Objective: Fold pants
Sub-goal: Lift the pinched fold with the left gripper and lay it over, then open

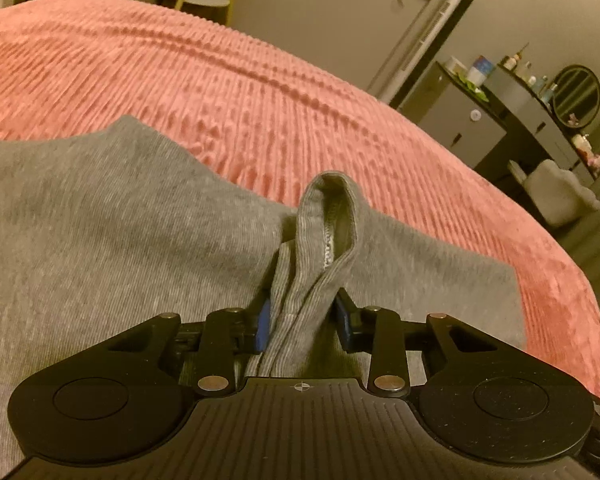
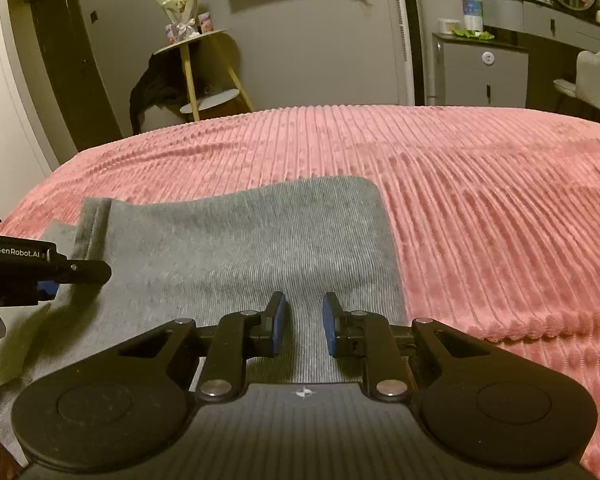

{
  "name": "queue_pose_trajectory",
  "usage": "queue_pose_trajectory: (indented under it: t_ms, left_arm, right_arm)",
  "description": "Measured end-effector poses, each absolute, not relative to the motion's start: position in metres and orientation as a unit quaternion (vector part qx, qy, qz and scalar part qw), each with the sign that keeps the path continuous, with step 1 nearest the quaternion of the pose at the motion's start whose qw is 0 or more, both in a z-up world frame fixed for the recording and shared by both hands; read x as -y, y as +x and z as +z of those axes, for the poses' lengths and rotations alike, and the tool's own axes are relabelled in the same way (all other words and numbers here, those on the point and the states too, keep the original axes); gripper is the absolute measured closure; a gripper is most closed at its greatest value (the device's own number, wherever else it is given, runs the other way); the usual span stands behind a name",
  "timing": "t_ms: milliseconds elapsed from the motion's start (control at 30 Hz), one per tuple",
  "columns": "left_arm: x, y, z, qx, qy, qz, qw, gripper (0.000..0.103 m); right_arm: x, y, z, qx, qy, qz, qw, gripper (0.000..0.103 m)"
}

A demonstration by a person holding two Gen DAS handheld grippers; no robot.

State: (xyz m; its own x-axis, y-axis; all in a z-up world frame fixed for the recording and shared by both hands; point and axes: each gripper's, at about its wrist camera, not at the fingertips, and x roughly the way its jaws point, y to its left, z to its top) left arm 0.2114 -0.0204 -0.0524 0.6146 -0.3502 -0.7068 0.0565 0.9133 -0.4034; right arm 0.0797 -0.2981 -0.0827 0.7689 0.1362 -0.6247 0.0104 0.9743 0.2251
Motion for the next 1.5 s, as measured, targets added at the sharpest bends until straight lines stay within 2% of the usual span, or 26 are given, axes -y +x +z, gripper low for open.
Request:
queue_pose_trajectory:
  t_ms: [100, 167, 233, 300, 400, 500, 567, 633, 700, 800, 967, 1200, 1267, 1300, 1333, 1500]
  left_arm:
    - [0.019, 0.209, -0.049, -0.427, -0.178, -0.114, 0.879, 0.068]
    - [0.015, 0.203, -0.045, -0.432, -0.181, -0.113, 0.876, 0.066]
    - [0.007, 0.189, -0.042, -0.439, -0.191, -0.117, 0.87, 0.056]
    - [0.0, 0.169, -0.044, -0.454, -0.205, -0.133, 0.857, 0.029]
    - [-0.009, 0.137, -0.055, -0.469, -0.246, -0.148, 0.836, 0.024]
    - [-0.015, 0.123, -0.062, -0.478, -0.295, -0.165, 0.81, 0.022]
    - [-0.018, 0.123, -0.064, -0.479, -0.31, -0.169, 0.804, 0.025]
    - [-0.02, 0.125, -0.068, -0.481, -0.319, -0.164, 0.8, 0.047]
    - [-0.025, 0.125, -0.073, -0.484, -0.334, -0.154, 0.794, 0.08]
    - [-0.036, 0.121, -0.079, -0.471, -0.389, -0.156, 0.776, 0.084]
    - [-0.05, 0.114, -0.076, -0.416, -0.464, -0.195, 0.758, 0.085]
    - [-0.056, 0.112, -0.083, -0.411, -0.485, -0.198, 0.746, 0.085]
    - [-0.053, 0.112, -0.079, -0.41, -0.477, -0.196, 0.752, 0.085]
    - [-0.053, 0.109, -0.077, -0.411, -0.469, -0.193, 0.758, 0.085]
    - [-0.053, 0.106, -0.077, -0.413, -0.459, -0.191, 0.763, 0.085]
    - [-0.042, 0.106, -0.071, -0.44, -0.375, -0.17, 0.798, 0.086]
  right_arm:
    - [0.305, 0.076, -0.078, -0.357, 0.133, 0.035, 0.924, 0.085]
    - [0.315, 0.062, -0.069, -0.374, 0.196, 0.041, 0.906, 0.082]
    - [0.335, 0.036, -0.066, -0.382, 0.298, 0.046, 0.874, 0.072]
    - [0.351, 0.008, -0.066, -0.376, 0.36, 0.048, 0.852, 0.066]
    - [0.362, -0.023, -0.066, -0.378, 0.391, 0.041, 0.838, 0.054]
    - [0.367, -0.039, -0.074, -0.392, 0.414, 0.038, 0.821, 0.054]
    - [0.367, -0.044, -0.08, -0.398, 0.436, 0.036, 0.806, 0.054]
    - [0.365, -0.046, -0.083, -0.401, 0.456, 0.043, 0.793, 0.053]
    - [0.36, -0.043, -0.086, -0.41, 0.479, 0.061, 0.774, 0.052]
    - [0.351, -0.04, -0.09, -0.415, 0.495, 0.065, 0.761, 0.049]
    - [0.34, -0.023, -0.099, -0.425, 0.506, 0.051, 0.749, 0.048]
    - [0.339, -0.009, -0.107, -0.431, 0.506, 0.019, 0.746, 0.049]
    - [0.342, -0.012, -0.107, -0.417, 0.508, 0.001, 0.754, 0.065]
    - [0.344, -0.013, -0.106, -0.41, 0.506, -0.006, 0.759, 0.083]
    - [0.345, -0.014, -0.106, -0.406, 0.503, -0.015, 0.763, 0.086]
    - [0.34, -0.011, -0.098, -0.429, 0.457, -0.034, 0.779, 0.084]
